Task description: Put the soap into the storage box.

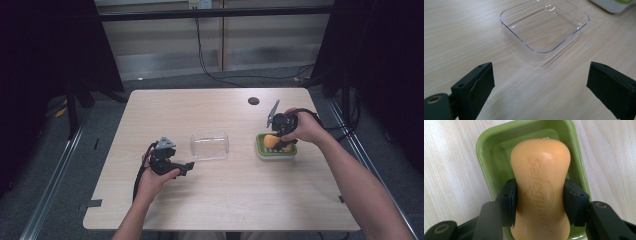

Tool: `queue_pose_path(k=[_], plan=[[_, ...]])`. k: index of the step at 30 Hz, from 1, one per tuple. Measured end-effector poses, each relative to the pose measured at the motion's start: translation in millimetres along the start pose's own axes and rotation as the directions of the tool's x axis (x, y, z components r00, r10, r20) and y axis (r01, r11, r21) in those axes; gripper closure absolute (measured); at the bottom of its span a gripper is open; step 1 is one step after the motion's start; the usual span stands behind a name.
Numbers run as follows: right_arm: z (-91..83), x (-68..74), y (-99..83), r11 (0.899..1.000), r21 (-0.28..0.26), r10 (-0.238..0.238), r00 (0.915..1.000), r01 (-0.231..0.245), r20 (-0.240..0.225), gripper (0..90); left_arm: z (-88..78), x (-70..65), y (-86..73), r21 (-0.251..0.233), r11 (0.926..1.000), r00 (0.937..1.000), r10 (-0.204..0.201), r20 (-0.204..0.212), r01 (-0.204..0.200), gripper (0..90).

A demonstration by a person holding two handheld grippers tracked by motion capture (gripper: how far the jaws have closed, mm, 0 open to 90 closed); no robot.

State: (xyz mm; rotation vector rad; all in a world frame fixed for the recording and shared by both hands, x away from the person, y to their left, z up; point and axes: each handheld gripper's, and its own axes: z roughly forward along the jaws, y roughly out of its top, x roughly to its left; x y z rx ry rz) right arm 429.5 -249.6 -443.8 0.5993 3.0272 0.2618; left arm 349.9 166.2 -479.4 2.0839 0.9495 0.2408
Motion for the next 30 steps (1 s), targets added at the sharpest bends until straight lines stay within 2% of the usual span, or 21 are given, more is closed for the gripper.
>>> queue_pose_path(k=[12, 16, 21, 22, 23, 24, 30], plan=[[2.6, -0.1, 0.7, 0.999, 0.005, -0.032, 0.9995, 0.032, 0.007, 49.9, -0.3, 0.2, 0.3, -0.004, 1.0000, 1.0000, -0.001, -0.003, 0.001, 7.4], [4.3, 1.4, 1.4, 1.000, 0.008, -0.021, 0.9997, 0.021, 0.009, 49.9, -1.0, 0.8, 0.7, -0.006, 1.0000, 1.0000, 0.004, 0.002, -0.004, 7.4], [6.9, 0.4, 2.6, 0.999, 0.018, -0.039, 0.9992, 0.039, 0.009, 49.8, -0.5, 0.8, 0.4, -0.007, 1.0000, 1.0000, 0.003, 0.001, -0.003, 7.4], [7.1, 1.3, 2.7, 0.999, 0.024, -0.029, 0.9996, 0.029, 0.004, 49.8, -0.4, 0.9, 0.4, -0.007, 1.0000, 1.0000, 0.002, 0.000, -0.002, 7.4], [8.0, 0.2, 2.7, 0.999, 0.018, -0.047, 0.9988, 0.047, 0.012, 49.8, -0.5, 0.9, 0.4, -0.007, 1.0000, 1.0000, 0.003, -0.001, -0.003, 7.4], [7.9, 1.6, 2.7, 0.999, 0.030, -0.036, 0.9993, 0.036, 0.007, 49.7, -0.8, 1.2, 0.5, -0.006, 1.0000, 1.0000, 0.003, 0.003, -0.003, 7.4], [8.8, 0.5, 3.0, 0.998, 0.028, -0.048, 0.9988, 0.047, 0.013, 49.5, -0.6, 1.4, 0.6, -0.009, 1.0000, 1.0000, 0.004, 0.005, -0.004, 7.4]])
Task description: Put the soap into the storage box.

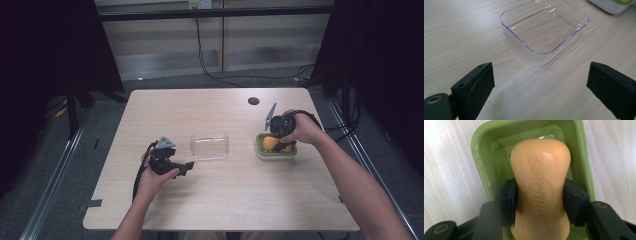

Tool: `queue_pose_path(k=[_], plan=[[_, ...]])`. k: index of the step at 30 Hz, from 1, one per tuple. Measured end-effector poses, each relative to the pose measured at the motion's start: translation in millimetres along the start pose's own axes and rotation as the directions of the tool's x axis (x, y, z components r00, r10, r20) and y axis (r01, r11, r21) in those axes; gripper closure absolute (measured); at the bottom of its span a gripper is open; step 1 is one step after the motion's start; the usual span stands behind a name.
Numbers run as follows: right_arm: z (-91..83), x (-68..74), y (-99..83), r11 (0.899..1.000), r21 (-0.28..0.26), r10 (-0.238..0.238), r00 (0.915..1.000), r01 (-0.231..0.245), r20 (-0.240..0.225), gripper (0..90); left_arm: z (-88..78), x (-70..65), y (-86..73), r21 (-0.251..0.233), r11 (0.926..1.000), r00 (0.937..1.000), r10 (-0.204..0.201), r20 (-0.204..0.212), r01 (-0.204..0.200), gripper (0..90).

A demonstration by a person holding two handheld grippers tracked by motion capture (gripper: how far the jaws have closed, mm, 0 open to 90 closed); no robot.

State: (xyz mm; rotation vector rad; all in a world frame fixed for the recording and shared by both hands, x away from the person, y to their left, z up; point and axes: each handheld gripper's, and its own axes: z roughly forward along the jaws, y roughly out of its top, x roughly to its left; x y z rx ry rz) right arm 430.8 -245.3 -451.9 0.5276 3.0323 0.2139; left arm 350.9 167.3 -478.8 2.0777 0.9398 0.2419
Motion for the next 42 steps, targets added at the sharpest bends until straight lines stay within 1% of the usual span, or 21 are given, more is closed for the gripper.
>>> queue_pose_path(k=[3, 4, 5, 7, 11, 13, 15, 16, 17, 19, 20, 21, 23, 24, 25, 28, 29, 31, 35, 38, 42], plan=[[0.3, -0.3, 0.0, 1.000, 0.003, 0.008, 1.0000, -0.008, 0.002, 48.9, -0.2, -0.3, 0.1, 0.002, 1.0000, 1.0000, 0.002, -0.006, -0.002, 7.4], [-0.6, 0.6, -0.2, 1.000, 0.000, 0.028, 0.9996, -0.028, -0.002, 48.3, -0.3, -0.1, 0.2, 0.003, 1.0000, 1.0000, 0.002, -0.003, -0.002, 7.4], [-1.3, -0.8, -0.2, 1.000, -0.007, 0.016, 0.9999, -0.016, -0.004, 47.5, -0.6, -0.1, 0.2, 0.003, 1.0000, 1.0000, 0.001, -0.002, -0.001, 7.4], [-3.7, -1.8, -1.2, 1.000, -0.016, 0.023, 0.9997, -0.023, -0.006, 45.3, -0.1, -0.7, 0.5, -0.003, 1.0000, 1.0000, -0.008, -0.004, 0.008, 7.4], [-8.1, -0.9, -3.6, 0.998, -0.017, 0.058, 0.9983, -0.058, -0.005, 43.8, -0.2, -0.9, 1.3, 0.005, 1.0000, 1.0000, 0.007, -0.005, -0.007, 7.4], [-11.0, -2.1, -5.2, 0.998, -0.037, 0.056, 0.9984, -0.056, -0.002, 41.2, 0.1, -0.8, 1.5, 0.004, 0.9999, 0.9999, 0.010, -0.005, -0.010, 7.4], [-14.1, -1.8, -6.1, 0.996, -0.058, 0.073, 0.9973, -0.073, -0.003, 38.8, 0.9, -0.8, 1.9, 0.002, 1.0000, 1.0000, 0.007, -0.001, -0.007, 7.4], [-15.9, -1.1, -6.5, 0.994, -0.067, 0.081, 0.9967, -0.082, -0.005, 37.9, 1.6, -1.5, 2.0, -0.004, 1.0000, 1.0000, -0.006, 0.003, 0.006, 7.4], [-17.4, 0.2, -6.7, 0.993, -0.074, 0.093, 0.9956, -0.093, -0.007, 37.0, 1.5, -0.7, 2.3, 0.003, 1.0000, 1.0000, 0.007, 0.004, -0.007, 7.4], [-19.0, 0.1, -8.0, 0.992, -0.088, 0.092, 0.9957, -0.093, -0.014, 33.9, 1.7, -1.1, 2.1, 0.004, 1.0000, 1.0000, 0.007, 0.001, -0.007, 7.4], [-19.1, 0.8, -8.7, 0.991, -0.090, 0.101, 0.9947, -0.102, -0.020, 32.8, 1.6, -0.8, 1.9, 0.008, 0.9999, 0.9999, 0.011, 0.002, -0.011, 7.4], [-19.2, 1.6, -9.0, 0.989, -0.090, 0.113, 0.9934, -0.114, -0.019, 31.2, 1.7, -1.1, 1.1, 0.002, 1.0000, 1.0000, 0.002, -0.001, -0.002, 7.4], [-19.3, 2.5, -10.6, 0.988, -0.094, 0.121, 0.9923, -0.123, -0.024, 29.7, 0.7, 0.3, 0.8, 0.008, 0.9999, 0.9999, 0.014, -0.005, -0.014, 7.4], [-19.6, 3.9, -11.3, 0.985, -0.093, 0.141, 0.9898, -0.142, -0.021, 28.3, -0.1, 0.9, 0.6, 0.016, 0.9997, 0.9998, 0.020, 0.000, -0.020, 7.4], [-19.7, 3.1, -12.2, 0.986, -0.098, 0.132, 0.9911, -0.133, -0.019, 27.7, 0.4, 0.1, 0.2, 0.004, 1.0000, 1.0000, 0.008, 0.001, -0.008, 7.4], [-21.4, 5.9, -14.6, 0.982, -0.105, 0.154, 0.9879, -0.155, -0.016, 26.2, 0.0, -0.9, 0.6, -0.005, 0.9999, 0.9999, -0.011, 0.001, 0.011, 7.4], [-22.6, 6.7, -15.5, 0.984, -0.105, 0.145, 0.9892, -0.147, -0.021, 25.2, -0.4, -0.5, 1.0, -0.004, 1.0000, 1.0000, -0.003, -0.001, 0.003, 7.4], [-25.0, 9.5, -16.9, 0.981, -0.111, 0.159, 0.9868, -0.161, -0.027, 24.0, -0.4, -0.5, 1.4, 0.002, 0.9999, 0.9999, 0.011, 0.003, -0.011, 7.4], [-28.7, 11.7, -21.0, 0.979, -0.126, 0.159, 0.9871, -0.160, -0.014, 22.3, -0.4, -1.6, 1.5, 0.004, 0.9999, 0.9999, 0.012, 0.002, -0.012, 7.4], [-30.3, 14.3, -23.0, 0.976, -0.129, 0.177, 0.9841, -0.177, -0.012, 21.5, -0.8, -1.9, 1.5, -0.002, 1.0000, 1.0000, 0.004, -0.001, -0.004, 7.4], [-31.3, 16.9, -25.9, 0.976, -0.138, 0.170, 0.9853, -0.170, -0.014, 20.1, -1.0, -2.5, 1.8, -0.004, 1.0000, 1.0000, 0.007, 0.005, -0.007, 7.4]])
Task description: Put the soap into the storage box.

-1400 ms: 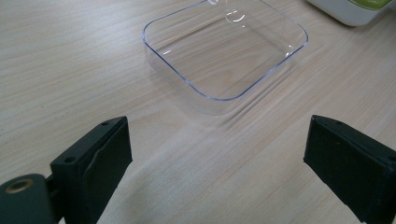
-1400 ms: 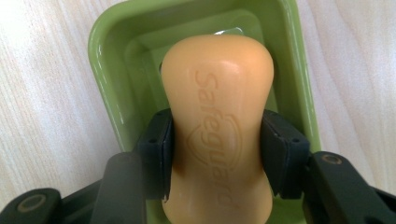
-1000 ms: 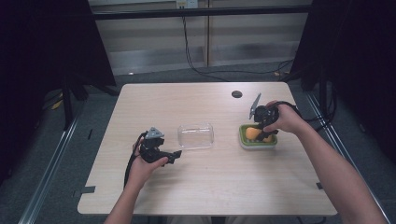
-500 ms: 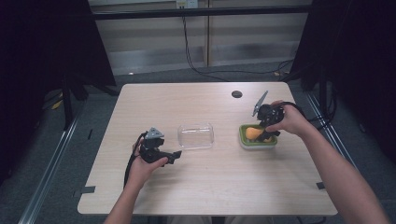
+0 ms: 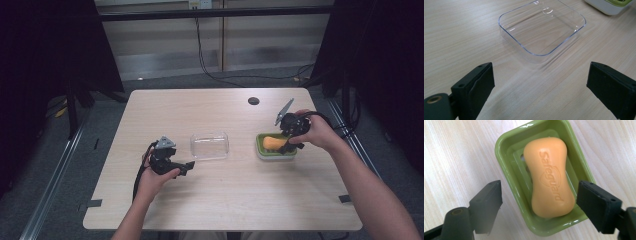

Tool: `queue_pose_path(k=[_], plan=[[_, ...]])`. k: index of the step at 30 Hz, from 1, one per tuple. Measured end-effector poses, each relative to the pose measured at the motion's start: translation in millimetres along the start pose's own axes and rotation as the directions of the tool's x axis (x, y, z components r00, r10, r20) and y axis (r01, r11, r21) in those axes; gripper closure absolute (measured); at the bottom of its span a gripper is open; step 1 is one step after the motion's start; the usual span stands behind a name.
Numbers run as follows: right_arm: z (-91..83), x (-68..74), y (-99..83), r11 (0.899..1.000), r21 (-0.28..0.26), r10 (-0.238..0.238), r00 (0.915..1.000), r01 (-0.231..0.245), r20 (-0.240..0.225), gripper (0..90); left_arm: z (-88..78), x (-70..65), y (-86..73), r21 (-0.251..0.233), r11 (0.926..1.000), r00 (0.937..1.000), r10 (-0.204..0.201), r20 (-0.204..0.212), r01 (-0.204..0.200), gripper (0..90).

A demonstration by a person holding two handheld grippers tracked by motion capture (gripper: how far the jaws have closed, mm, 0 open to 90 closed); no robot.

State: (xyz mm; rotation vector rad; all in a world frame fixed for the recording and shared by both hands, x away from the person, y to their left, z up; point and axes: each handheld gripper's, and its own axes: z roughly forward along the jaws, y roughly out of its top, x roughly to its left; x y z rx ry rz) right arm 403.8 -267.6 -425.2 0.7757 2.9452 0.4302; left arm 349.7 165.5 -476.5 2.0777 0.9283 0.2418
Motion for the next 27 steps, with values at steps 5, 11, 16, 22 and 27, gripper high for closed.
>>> queue_pose_path(k=[5, 11, 16, 22, 27], plan=[[-4.8, 2.3, -4.9, 1.000, 0.000, 0.010, 0.9999, -0.010, 0.005, 18.9, 0.0, -0.2, 0.0, 0.004, 1.0000, 1.0000, 0.007, 0.000, -0.007, 7.4], [-10.9, 5.3, -11.2, 0.999, -0.024, 0.025, 0.9995, -0.025, 0.017, 16.5, -0.7, -0.2, 0.2, 0.004, 1.0000, 0.9999, 0.007, -0.007, -0.007, 7.4], [-14.1, 9.1, -19.3, 0.999, -0.032, 0.037, 0.9991, -0.036, 0.023, 15.7, -1.0, -1.3, 0.8, 0.005, 0.9998, 0.9998, 0.017, -0.005, -0.017, 7.4], [-18.6, 14.2, -28.8, 0.999, -0.030, 0.033, 0.9991, -0.032, 0.028, 15.2, -0.2, -3.4, 0.8, 0.002, 0.9999, 0.9999, 0.010, 0.000, -0.010, 7.4], [-21.3, 19.3, -35.3, 0.999, -0.036, 0.042, 0.9988, -0.041, 0.025, 14.6, 0.2, -4.9, 0.9, 0.006, 0.9998, 0.9999, 0.016, -0.001, -0.016, 7.4]])
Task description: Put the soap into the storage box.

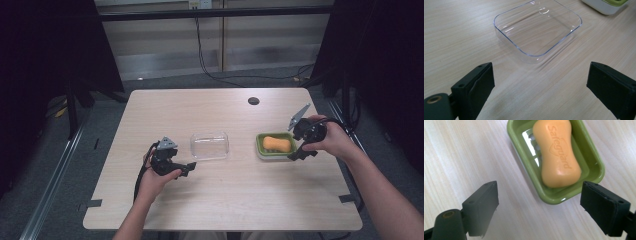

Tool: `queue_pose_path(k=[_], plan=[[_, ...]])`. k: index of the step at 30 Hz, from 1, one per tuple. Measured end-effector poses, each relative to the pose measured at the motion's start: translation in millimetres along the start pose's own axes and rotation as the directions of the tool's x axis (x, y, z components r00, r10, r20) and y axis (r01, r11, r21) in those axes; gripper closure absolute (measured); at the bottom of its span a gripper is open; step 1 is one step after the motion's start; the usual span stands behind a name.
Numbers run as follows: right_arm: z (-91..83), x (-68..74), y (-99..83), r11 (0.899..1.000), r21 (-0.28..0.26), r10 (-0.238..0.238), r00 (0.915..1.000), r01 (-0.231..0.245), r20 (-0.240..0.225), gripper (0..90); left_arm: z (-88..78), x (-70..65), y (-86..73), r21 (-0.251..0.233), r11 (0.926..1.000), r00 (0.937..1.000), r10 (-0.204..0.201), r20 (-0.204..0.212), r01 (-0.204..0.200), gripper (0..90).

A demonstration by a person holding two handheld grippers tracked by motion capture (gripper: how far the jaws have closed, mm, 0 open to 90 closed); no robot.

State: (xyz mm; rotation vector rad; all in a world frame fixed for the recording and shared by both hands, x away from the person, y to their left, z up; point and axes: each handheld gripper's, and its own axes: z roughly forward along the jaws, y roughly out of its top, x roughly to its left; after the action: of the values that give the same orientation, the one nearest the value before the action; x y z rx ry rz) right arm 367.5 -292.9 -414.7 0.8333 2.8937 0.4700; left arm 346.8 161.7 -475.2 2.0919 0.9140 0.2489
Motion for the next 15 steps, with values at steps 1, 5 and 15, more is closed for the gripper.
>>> queue_pose_path(k=[1, 5, 15], plan=[[-0.2, 0.6, -1.0, 1.000, 0.000, -0.005, 1.0000, 0.005, -0.001, 14.5, 0.2, -0.5, -0.1, 0.000, 1.0000, 1.0000, -0.004, 0.001, 0.004, 7.4], [-0.2, 4.7, -6.0, 1.000, -0.010, 0.013, 0.9999, -0.013, -0.007, 13.5, 1.1, -1.6, 0.0, 0.004, 1.0000, 0.9999, 0.001, 0.011, -0.001, 7.4], [1.9, 16.7, -19.3, 0.999, -0.047, 0.006, 0.9999, -0.007, -0.015, 11.9, 3.0, -4.3, 0.4, 0.009, 1.0000, 1.0000, 0.003, 0.008, -0.004, 7.4]])
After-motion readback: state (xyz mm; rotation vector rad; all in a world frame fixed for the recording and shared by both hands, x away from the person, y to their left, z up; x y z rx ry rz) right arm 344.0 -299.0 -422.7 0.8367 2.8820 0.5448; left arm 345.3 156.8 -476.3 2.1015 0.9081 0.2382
